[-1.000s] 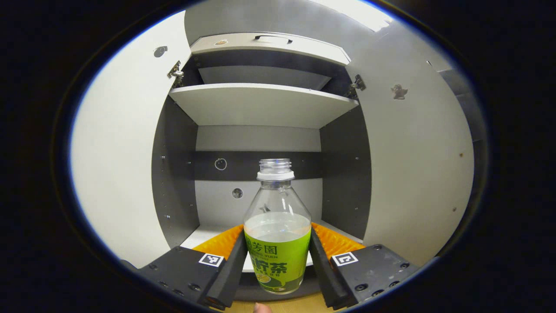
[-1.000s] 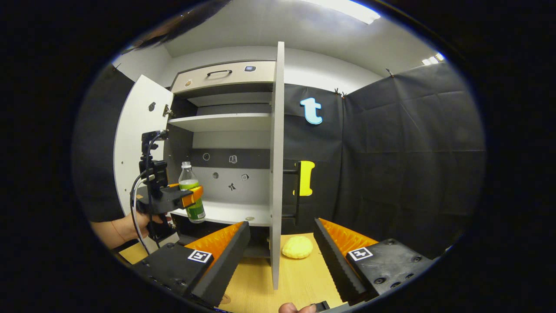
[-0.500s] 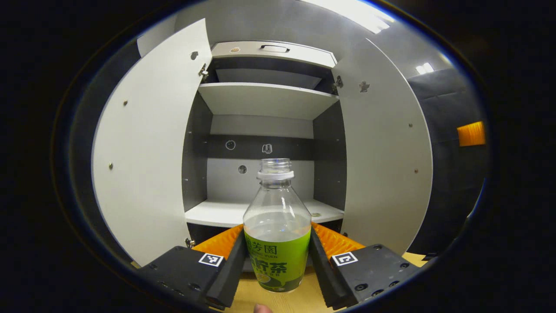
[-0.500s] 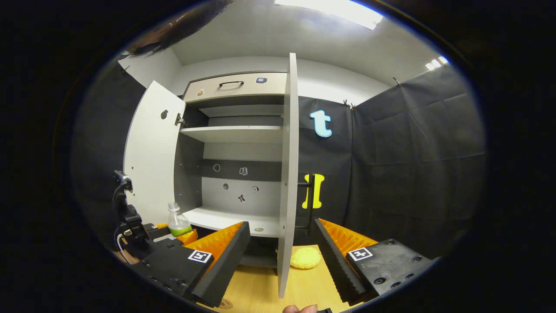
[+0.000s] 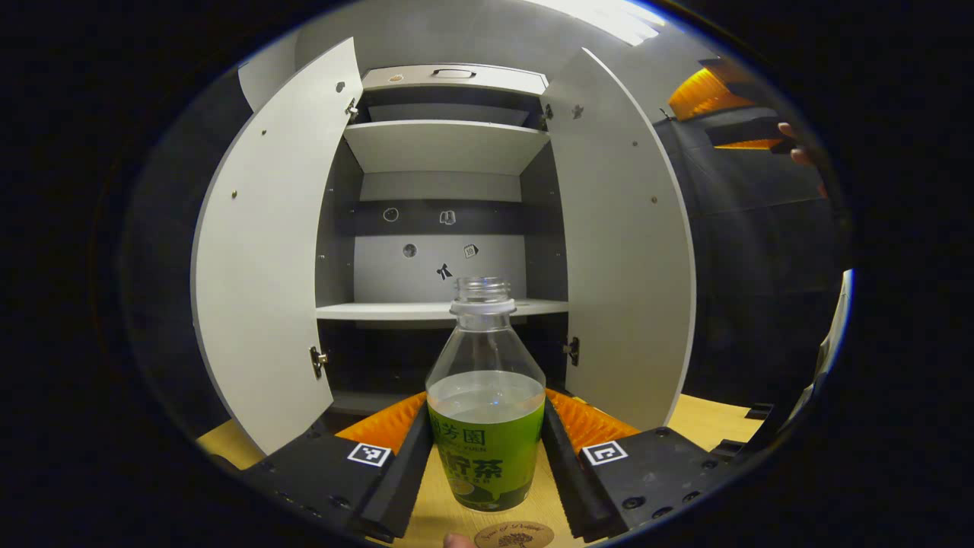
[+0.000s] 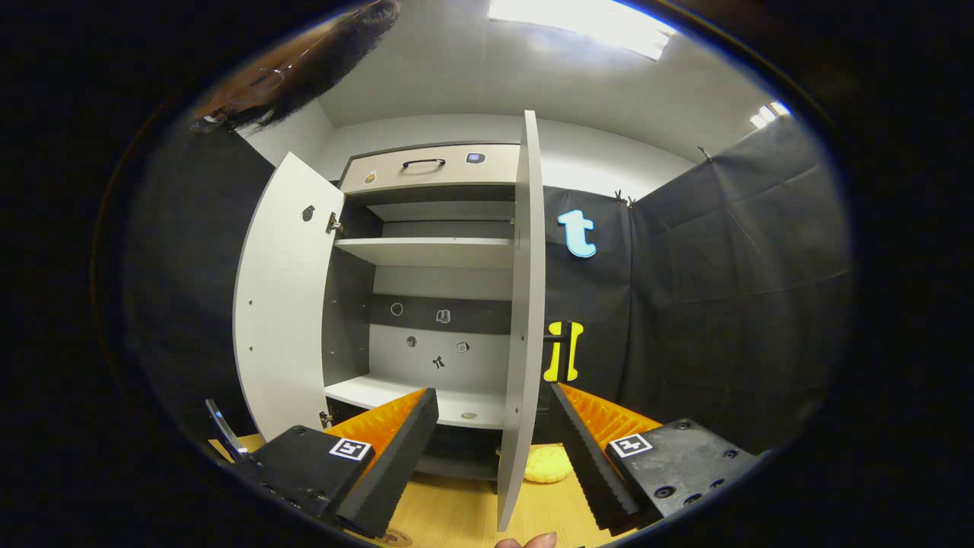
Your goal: Grasp the bottle in the cabinet with the left hand and place it on the coaster, then close the right door with the right hand and the left door with the left hand.
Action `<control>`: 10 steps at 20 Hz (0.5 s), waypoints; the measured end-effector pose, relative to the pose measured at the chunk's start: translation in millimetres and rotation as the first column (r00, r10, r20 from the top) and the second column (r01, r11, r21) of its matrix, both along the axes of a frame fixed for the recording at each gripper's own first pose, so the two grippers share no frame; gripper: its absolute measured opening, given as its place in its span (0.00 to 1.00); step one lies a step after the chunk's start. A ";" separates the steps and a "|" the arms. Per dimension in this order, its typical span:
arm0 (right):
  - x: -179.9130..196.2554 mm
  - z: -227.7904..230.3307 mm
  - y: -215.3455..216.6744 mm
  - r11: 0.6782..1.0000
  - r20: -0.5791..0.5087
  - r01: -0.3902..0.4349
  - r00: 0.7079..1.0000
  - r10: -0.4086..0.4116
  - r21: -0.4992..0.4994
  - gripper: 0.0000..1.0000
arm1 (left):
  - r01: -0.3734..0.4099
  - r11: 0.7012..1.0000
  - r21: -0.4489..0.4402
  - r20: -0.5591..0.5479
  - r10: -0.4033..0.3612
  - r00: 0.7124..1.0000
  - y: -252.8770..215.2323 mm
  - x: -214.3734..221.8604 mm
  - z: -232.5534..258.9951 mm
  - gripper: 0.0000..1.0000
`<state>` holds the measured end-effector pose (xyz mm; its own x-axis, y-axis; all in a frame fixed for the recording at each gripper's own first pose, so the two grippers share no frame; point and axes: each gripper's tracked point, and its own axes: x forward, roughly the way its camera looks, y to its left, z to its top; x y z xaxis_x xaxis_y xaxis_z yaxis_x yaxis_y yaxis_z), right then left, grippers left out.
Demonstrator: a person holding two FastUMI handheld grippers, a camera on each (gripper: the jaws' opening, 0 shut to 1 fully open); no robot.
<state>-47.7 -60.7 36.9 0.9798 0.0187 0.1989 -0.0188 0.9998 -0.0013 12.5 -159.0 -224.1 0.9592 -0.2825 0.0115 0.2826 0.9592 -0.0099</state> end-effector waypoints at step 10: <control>6.5 -5.0 19.7 0.996 -0.030 -0.095 0.995 0.094 0.000 0.97 | 0.014 0.999 -0.029 -0.090 -0.017 0.996 -17.1 -22.9 -92.9 0.77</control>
